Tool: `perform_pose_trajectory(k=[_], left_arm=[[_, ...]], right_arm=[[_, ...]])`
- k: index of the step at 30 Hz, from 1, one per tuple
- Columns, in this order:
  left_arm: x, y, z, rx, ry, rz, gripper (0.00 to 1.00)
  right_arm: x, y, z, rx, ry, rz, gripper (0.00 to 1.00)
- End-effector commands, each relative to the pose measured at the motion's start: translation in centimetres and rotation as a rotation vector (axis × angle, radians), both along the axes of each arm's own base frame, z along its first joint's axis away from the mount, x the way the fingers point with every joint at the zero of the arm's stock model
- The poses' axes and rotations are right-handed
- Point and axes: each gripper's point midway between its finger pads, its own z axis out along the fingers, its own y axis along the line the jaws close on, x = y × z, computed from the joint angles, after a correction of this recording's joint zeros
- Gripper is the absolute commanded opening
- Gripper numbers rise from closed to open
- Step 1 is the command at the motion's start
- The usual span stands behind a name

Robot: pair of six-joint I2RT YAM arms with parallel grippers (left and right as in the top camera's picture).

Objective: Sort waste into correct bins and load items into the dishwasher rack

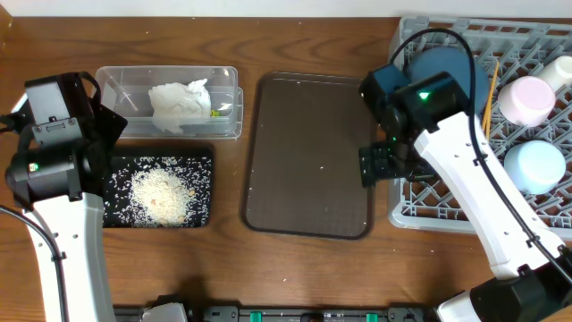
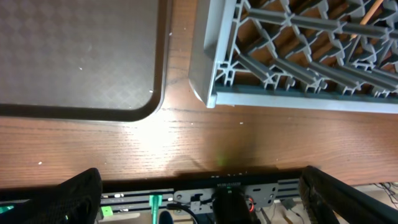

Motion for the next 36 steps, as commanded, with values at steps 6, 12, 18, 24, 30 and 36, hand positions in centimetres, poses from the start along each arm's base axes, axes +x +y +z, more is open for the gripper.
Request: perform_pose_trajectory(k=[6, 12, 18, 24, 30, 36], left_arm=[[-0.2, 0.5, -0.2, 0.008, 0.007, 0.027, 0.9], [-0.2, 0.5, -0.2, 0.008, 0.008, 0.027, 0.9], [-0.2, 0.5, -0.2, 0.008, 0.008, 0.027, 0.9], [-0.2, 0.5, -0.2, 0.008, 0.008, 0.027, 0.9], [-0.2, 0.5, -0.2, 0.008, 0.008, 0.027, 0.9], [-0.2, 0.5, -0.2, 0.008, 0.008, 0.027, 0.9]], right_arm=[[-0.7, 0.1, 0.4, 0.004, 0.0, -0.011, 0.99], [-0.7, 0.2, 0.3, 0.012, 0.003, -0.011, 0.99], [0.1, 0.6, 0.6, 0.042, -0.034, 0.048, 0.99], [2.7, 2.1, 1.8, 0.132, -0.234, 0.221, 0.99], [3.3, 2.5, 0.0, 0.211, -0.386, 0.311, 0.99], [4.2, 3.4, -2.5, 0.334, -0.587, 0.452, 0.99]])
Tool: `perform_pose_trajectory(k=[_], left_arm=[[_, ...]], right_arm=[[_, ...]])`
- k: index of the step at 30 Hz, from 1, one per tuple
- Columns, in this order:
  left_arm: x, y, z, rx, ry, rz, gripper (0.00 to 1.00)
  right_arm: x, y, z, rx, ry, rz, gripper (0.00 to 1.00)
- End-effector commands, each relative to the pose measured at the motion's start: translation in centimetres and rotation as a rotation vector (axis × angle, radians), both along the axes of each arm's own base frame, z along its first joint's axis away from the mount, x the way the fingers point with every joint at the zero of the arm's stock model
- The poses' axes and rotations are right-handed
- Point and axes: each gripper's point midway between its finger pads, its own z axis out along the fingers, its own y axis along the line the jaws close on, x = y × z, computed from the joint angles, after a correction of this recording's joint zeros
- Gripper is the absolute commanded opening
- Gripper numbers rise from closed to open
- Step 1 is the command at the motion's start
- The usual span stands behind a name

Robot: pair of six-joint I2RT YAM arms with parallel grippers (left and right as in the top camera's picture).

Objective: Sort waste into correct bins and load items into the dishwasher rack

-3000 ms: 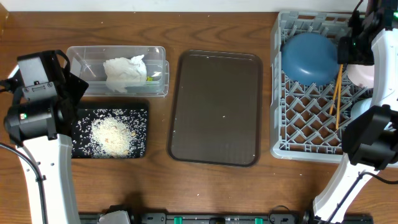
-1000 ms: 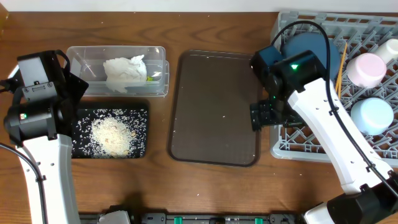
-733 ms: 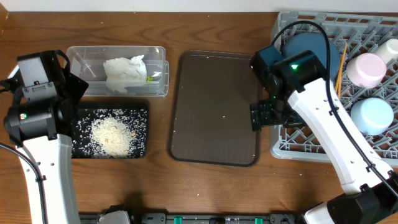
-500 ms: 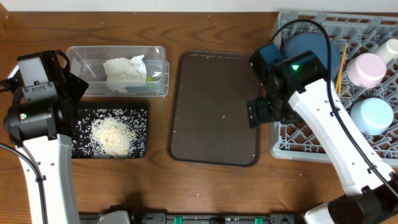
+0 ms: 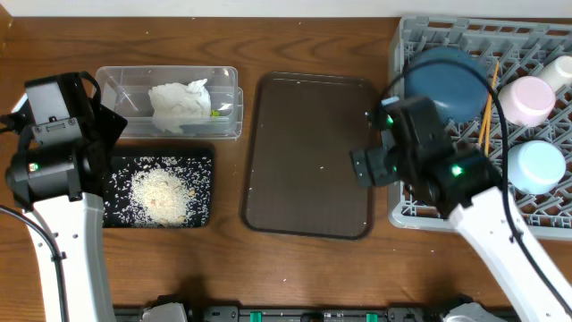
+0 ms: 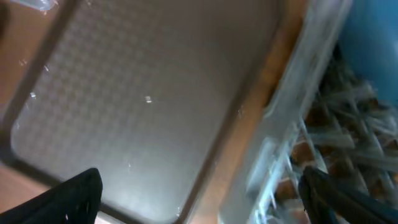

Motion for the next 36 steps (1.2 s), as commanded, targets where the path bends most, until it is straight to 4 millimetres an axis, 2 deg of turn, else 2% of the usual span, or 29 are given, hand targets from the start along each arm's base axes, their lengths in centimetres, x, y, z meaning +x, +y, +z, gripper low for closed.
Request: perform_pose_trajectory(k=[1, 7, 12, 17, 21, 28, 36], left_arm=[[-0.2, 0.5, -0.1, 0.008, 0.006, 0.027, 0.9], [-0.2, 0.5, -0.2, 0.008, 0.007, 0.027, 0.9], [-0.2, 0.5, -0.2, 0.008, 0.007, 0.027, 0.9], [-0.2, 0.5, -0.2, 0.008, 0.007, 0.027, 0.9], [-0.2, 0.5, -0.2, 0.008, 0.007, 0.027, 0.9], [-0.2, 0.5, -0.2, 0.008, 0.007, 0.027, 0.9], [-0.2, 0.5, -0.2, 0.008, 0.007, 0.027, 0.9]], right_arm=[[-0.9, 0.1, -1.6, 0.033, -0.064, 0.129, 0.99], [-1.9, -2.5, -4.5, 0.091, -0.197, 0.075, 0.99], [-3.3, -3.6, -5.3, 0.131, -0.335, 0.06, 0.99], [-5.2, -4.2, -4.8, 0.121, -0.512, 0.108, 0.99], [-6.0, -5.0, -4.9, 0.116, -0.636, 0.083, 0.99], [-6.2, -6.3, -5.1, 0.126, -0.794, 0.029, 0.99], [-6.0, -8.9, -3.4, 0.097, -0.874, -0.074, 0.99]])
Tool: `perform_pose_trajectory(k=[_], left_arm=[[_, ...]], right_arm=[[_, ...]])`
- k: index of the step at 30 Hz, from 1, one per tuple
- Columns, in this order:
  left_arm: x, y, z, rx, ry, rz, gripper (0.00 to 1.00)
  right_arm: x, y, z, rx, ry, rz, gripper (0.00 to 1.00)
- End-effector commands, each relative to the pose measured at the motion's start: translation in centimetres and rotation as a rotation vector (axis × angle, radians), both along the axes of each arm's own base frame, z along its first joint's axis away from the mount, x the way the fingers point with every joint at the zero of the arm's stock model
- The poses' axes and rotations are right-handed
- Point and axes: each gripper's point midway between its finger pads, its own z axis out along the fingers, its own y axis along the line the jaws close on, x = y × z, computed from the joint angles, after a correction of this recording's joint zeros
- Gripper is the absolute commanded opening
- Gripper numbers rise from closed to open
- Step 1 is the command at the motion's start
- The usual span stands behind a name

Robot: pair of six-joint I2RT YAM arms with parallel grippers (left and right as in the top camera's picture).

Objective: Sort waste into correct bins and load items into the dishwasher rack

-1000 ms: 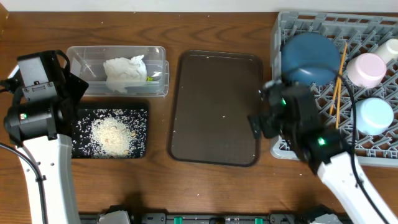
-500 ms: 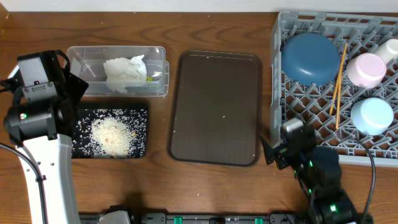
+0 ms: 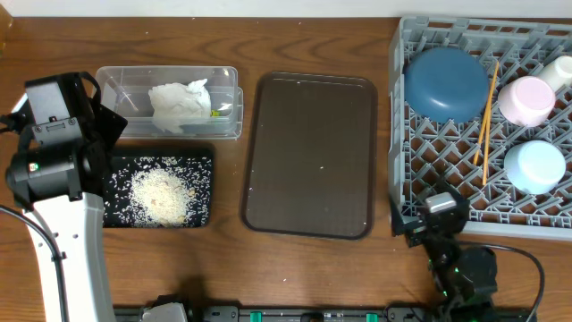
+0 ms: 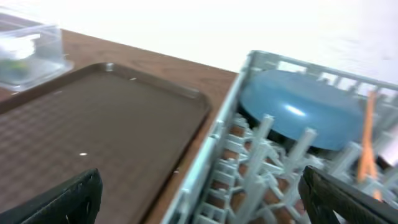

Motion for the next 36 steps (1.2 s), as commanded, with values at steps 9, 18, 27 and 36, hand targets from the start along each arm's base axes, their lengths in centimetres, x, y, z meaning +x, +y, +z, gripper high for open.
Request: perform_pose_trajectory(k=[9, 18, 27, 36], left_arm=[[-0.2, 0.5, -0.2, 0.008, 0.007, 0.027, 0.9], [-0.2, 0.5, -0.2, 0.008, 0.007, 0.027, 0.9], [-0.2, 0.5, -0.2, 0.008, 0.007, 0.027, 0.9], [-0.2, 0.5, -0.2, 0.008, 0.007, 0.027, 0.9]], right_arm=[[0.3, -4.0, 1.6, -0.001, -0.072, -0.162, 0.99], [0.3, -4.5, 1.5, -0.007, -0.071, -0.187, 0.99], [0.3, -4.5, 1.5, -0.007, -0.072, -0.187, 0.99], [0.3, -4.5, 1.5, -0.007, -0.071, -0.187, 0.99]])
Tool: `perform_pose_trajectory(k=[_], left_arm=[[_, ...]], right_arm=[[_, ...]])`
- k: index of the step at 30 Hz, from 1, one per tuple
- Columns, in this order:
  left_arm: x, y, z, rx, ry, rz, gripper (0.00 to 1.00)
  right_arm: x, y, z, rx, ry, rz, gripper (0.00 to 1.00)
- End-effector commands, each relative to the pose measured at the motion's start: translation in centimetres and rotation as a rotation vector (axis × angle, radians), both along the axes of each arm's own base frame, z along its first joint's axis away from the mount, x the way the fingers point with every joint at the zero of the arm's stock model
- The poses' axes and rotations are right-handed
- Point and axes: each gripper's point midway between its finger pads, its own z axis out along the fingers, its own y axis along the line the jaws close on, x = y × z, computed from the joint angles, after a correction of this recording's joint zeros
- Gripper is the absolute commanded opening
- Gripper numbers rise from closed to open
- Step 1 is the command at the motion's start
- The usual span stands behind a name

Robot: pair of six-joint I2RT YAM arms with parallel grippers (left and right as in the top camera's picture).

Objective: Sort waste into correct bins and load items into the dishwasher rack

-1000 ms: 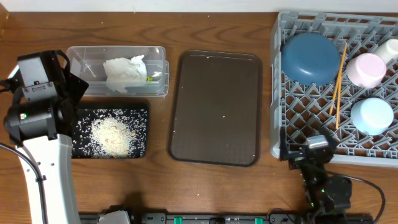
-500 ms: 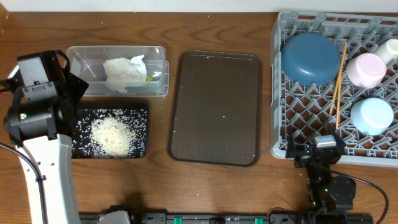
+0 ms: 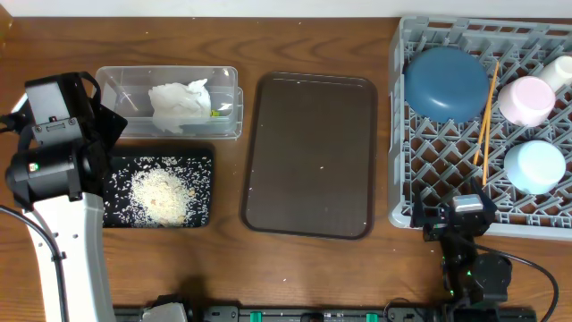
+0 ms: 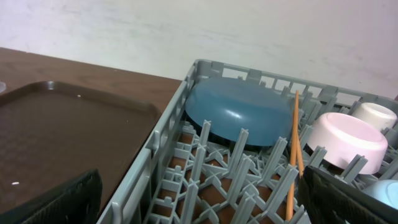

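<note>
The grey dishwasher rack (image 3: 394, 134) holds an upturned blue bowl (image 3: 447, 82), orange chopsticks (image 3: 485, 107), a pink cup (image 3: 527, 98), a light-blue cup (image 3: 534, 167) and a white cup (image 3: 561, 70). My right gripper (image 3: 463, 213) sits low at the rack's front edge, open and empty. Its wrist view looks across the rack (image 4: 155, 155) at the blue bowl (image 4: 239, 112), chopsticks (image 4: 292, 155) and pink cup (image 4: 345, 140), with the right gripper (image 4: 202, 208) spread wide. The left arm (image 3: 54, 143) stands at the far left; its fingers are hidden.
A bare brown tray (image 3: 311, 152) lies mid-table. A clear bin (image 3: 116, 85) at the back left holds crumpled white tissue (image 3: 179, 103). In front of it a black tray (image 3: 116, 174) holds spilled rice (image 3: 161, 192).
My right gripper has shifted a little to the right along the rack's front edge, and its camera now faces the rack more squarely. The left arm and all items are unchanged.
First my right arm reached over the rack's left edge, open gripper pointing down at the table. Then it was over the tray's right side. Later it sat folded back at the rack's front corner, and now slightly further right. Nothing was picked up.
</note>
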Motion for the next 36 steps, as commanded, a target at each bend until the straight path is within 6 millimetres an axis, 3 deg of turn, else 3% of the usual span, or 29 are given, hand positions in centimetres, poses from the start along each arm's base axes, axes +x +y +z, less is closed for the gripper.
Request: perform_pose_trajectory(k=[1, 13, 20, 29, 36], left_arm=[[-0.2, 0.5, -0.2, 0.008, 0.007, 0.027, 0.9], [-0.2, 0.5, -0.2, 0.009, 0.009, 0.026, 0.9], [-2.3, -0.2, -1.5, 0.0, 0.132, -0.028, 0.9], [-5.4, -2.5, -4.8, 0.052, 0.171, -0.175, 0.9], [-7.2, -4.2, -8.7, 0.141, -0.042, -0.28, 0.91]], right_arm=[[0.0, -0.4, 0.0, -0.011, -0.003, -0.018, 0.99], [0.0, -0.4, 0.0, -0.011, -0.003, -0.018, 0.99], [0.0, -0.4, 0.0, -0.011, -0.003, -0.018, 0.99], [0.0, -0.4, 0.0, -0.011, -0.003, -0.018, 0.99], [0.0, -0.4, 0.0, -0.011, -0.003, -0.018, 0.99]])
